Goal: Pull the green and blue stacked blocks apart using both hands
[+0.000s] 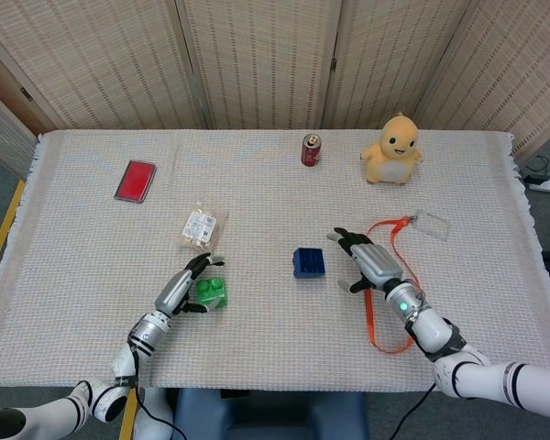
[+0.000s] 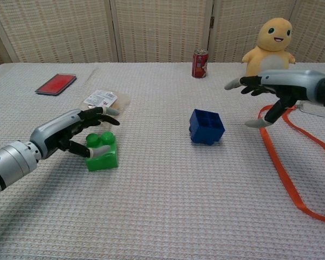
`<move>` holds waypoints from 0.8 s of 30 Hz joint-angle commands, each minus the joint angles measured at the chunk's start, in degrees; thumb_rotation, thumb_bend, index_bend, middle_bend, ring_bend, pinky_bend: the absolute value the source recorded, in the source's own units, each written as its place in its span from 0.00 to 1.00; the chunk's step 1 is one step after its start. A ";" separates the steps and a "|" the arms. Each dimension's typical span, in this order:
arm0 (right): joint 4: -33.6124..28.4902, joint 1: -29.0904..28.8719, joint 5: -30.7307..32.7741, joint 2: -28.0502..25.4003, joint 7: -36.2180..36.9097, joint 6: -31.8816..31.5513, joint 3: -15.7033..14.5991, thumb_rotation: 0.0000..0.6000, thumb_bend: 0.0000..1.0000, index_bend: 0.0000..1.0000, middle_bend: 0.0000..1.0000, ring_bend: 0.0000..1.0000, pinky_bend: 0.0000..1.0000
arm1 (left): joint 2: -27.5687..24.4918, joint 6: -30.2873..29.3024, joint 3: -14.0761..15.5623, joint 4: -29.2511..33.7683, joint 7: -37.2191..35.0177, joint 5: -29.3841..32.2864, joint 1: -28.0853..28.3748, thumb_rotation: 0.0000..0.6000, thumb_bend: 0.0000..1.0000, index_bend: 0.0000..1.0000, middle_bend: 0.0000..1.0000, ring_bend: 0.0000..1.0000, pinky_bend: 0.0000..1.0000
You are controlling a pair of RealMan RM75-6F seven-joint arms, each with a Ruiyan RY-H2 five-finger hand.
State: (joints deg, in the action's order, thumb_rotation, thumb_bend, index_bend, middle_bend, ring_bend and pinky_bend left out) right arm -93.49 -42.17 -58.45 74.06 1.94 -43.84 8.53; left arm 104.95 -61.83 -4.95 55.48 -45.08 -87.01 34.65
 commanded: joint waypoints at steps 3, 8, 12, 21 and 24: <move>-3.68 3.80 -6.09 -3.72 -2.19 -6.97 -1.46 1.00 0.39 0.00 0.00 0.00 0.00 | -6.26 -2.02 4.43 2.66 3.90 -7.48 2.16 1.00 0.39 0.15 0.17 0.00 0.00; -6.54 11.35 -12.74 -5.23 -9.61 -19.80 -6.59 1.00 0.39 0.00 0.00 0.00 0.00 | -17.48 -3.61 7.59 13.85 12.50 -11.54 2.59 1.00 0.39 0.14 0.14 0.00 0.00; -8.33 17.98 -18.47 -6.54 -14.79 -29.94 -10.63 1.00 0.39 0.00 0.00 0.00 0.00 | -25.01 -5.03 9.89 20.58 19.46 -10.72 -0.34 1.00 0.39 0.14 0.14 0.00 0.00; -5.08 31.16 -26.76 -5.53 -18.13 -45.79 -16.62 1.00 0.39 0.00 0.00 0.00 0.00 | -28.98 -18.95 11.31 24.09 36.12 -5.05 -14.43 1.00 0.39 0.15 0.14 0.00 0.00; -4.83 33.13 -26.44 -6.22 -18.25 -46.15 -17.25 1.00 0.39 0.00 0.00 0.00 0.00 | -31.09 -21.84 11.35 27.50 39.19 -3.93 -17.31 1.00 0.39 0.16 0.14 0.00 0.00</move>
State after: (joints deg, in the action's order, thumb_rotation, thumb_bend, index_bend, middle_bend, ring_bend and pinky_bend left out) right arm -98.83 -10.08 -84.53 68.12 -15.90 -89.42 -7.96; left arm 76.20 -81.25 5.77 79.92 -9.08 -92.57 19.90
